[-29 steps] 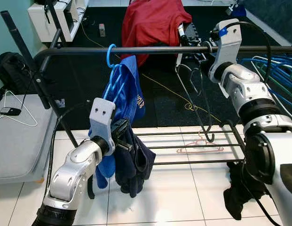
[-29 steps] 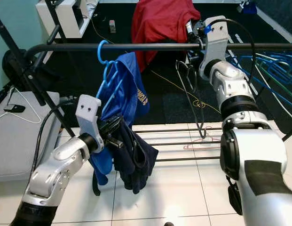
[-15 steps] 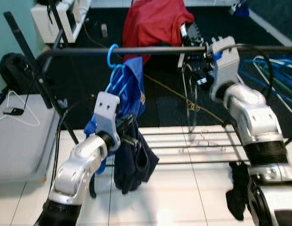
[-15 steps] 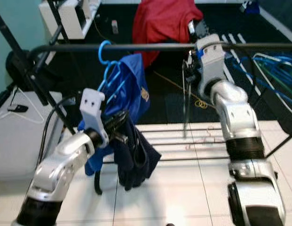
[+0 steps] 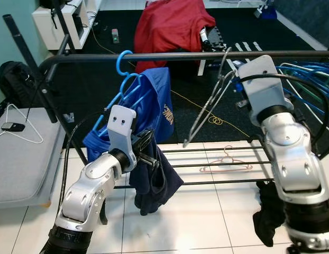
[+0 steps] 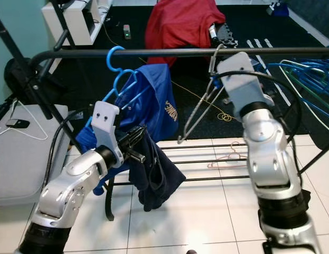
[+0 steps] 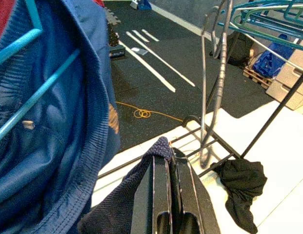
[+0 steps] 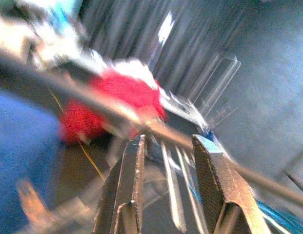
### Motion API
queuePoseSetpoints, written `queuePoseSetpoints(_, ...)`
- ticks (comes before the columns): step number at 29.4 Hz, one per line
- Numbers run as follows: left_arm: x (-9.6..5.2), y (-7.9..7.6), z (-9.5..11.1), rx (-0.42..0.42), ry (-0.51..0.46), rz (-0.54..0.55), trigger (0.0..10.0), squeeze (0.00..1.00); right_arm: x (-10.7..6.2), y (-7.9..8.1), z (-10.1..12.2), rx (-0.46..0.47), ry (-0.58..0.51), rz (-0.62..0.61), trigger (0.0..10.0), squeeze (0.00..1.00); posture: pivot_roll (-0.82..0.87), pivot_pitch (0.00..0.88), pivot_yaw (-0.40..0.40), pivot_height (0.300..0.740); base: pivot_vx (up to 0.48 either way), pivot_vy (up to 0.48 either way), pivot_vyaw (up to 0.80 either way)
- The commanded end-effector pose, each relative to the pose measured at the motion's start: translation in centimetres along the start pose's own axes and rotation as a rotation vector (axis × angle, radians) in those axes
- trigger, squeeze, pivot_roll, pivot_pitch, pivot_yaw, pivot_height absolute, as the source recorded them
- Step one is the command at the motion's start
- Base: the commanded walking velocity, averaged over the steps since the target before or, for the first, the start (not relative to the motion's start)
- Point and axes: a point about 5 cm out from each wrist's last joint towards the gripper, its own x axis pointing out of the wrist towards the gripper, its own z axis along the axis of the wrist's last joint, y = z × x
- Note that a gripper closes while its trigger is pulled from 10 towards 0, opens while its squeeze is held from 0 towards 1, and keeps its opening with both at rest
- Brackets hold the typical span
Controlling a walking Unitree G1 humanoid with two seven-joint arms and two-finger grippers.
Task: Hang hanger
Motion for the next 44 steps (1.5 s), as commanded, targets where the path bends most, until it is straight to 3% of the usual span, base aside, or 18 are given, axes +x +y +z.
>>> queuePoseSetpoints(1,-0.3,0.2,0.4,0.021,-0.014,-0.010,10.0,0.00,-1.1,2.9,0.2,0.185,-0.019,0.175,10.0,0.00,-0.04,0.212,0.010,0.740,0.000,0.000,0.00)
queuePoseSetpoints(2,-0.3,0.5,0.7,0.021,-0.020,-0.007,10.0,0.00,-1.7,4.0,0.0,0.251,-0.010,0.244,10.0,0.00,-0.04,0.212,0.005,0.740,0.000,0.000,0.00)
queuePoseSetpoints(8,-0.3,0.6,0.8,0.021,-0.025,-0.006,10.0,0.00,-2.1,4.5,-0.1,0.279,0.000,0.279,10.0,0.00,-0.04,0.212,0.005,0.740,0.000,0.000,0.00)
queuePoseSetpoints(9,-0.3,1.4,1.9,0.019,-0.060,0.018,10.0,0.00,-3.3,6.0,-1.0,0.295,0.044,0.340,10.0,0.00,-0.04,0.217,-0.001,0.740,0.000,0.000,0.00)
queuePoseSetpoints(11,-0.3,1.4,1.9,0.019,-0.060,0.018,10.0,0.00,-3.3,6.0,-1.0,0.295,0.044,0.340,10.0,0.00,-0.04,0.217,-0.001,0.740,0.000,0.000,0.00)
queuePoseSetpoints(12,-0.3,2.3,3.4,0.005,-0.107,0.041,10.0,0.00,-4.6,7.4,-1.9,0.327,0.089,0.397,10.0,0.00,-0.03,0.215,-0.001,0.740,0.000,0.000,0.00)
queuePoseSetpoints(14,-0.3,2.3,3.4,0.005,-0.107,0.041,10.0,0.00,-4.6,7.4,-1.9,0.327,0.089,0.397,10.0,0.00,-0.03,0.215,-0.001,0.740,0.000,0.000,0.00)
queuePoseSetpoints(15,-0.4,3.0,5.1,0.000,-0.158,0.041,10.0,0.00,-5.8,8.5,-3.3,0.330,0.152,0.437,10.0,0.69,-0.03,0.215,0.002,0.740,0.000,0.000,0.00)
queuePoseSetpoints(17,-0.4,3.0,5.1,0.000,-0.158,0.041,10.0,0.00,-5.8,8.5,-3.3,0.330,0.152,0.437,10.0,0.69,-0.03,0.215,0.002,0.740,0.000,0.000,0.00)
queuePoseSetpoints(18,-0.6,3.4,6.5,0.007,-0.190,0.021,10.0,0.00,-7.2,9.6,-4.7,0.316,0.228,0.531,10.0,1.00,-0.03,0.217,0.004,0.740,0.000,0.000,0.00)
queuePoseSetpoints(22,-0.6,3.0,7.6,0.007,-0.215,-0.051,10.0,0.00,-8.6,10.5,-7.1,0.316,0.353,0.637,10.0,1.00,-0.03,0.217,0.005,0.740,0.000,0.000,0.00)
queuePoseSetpoints(26,-0.5,1.9,7.8,-0.015,-0.218,-0.130,10.0,0.00,-8.7,10.6,-8.2,0.361,0.390,0.668,10.0,1.00,-0.02,0.220,0.005,0.740,0.000,0.000,0.00)
queuePoseSetpoints(29,-0.6,0.8,7.5,-0.026,-0.201,-0.213,10.0,0.00,-7.9,10.4,-8.4,0.418,0.346,0.689,10.0,1.00,-0.02,0.221,0.006,0.740,0.000,0.000,0.00)
queuePoseSetpoints(33,-0.7,0.6,7.3,-0.028,-0.193,-0.235,10.0,0.00,-7.6,10.3,-8.4,0.428,0.325,0.696,10.0,1.00,-0.02,0.222,0.007,0.740,0.000,0.000,0.00)
queuePoseSetpoints(38,-0.2,-0.7,6.8,-0.076,-0.179,-0.300,10.0,0.00,-6.1,10.2,-7.8,0.493,0.176,0.737,10.0,1.00,-0.01,0.223,0.013,0.740,0.000,0.000,0.00)
queuePoseSetpoints(44,0.0,-1.2,6.8,-0.091,-0.181,-0.326,10.0,0.00,-5.8,10.3,-7.8,0.500,0.153,0.742,10.0,1.00,-0.01,0.224,0.016,0.740,0.000,0.000,0.00)
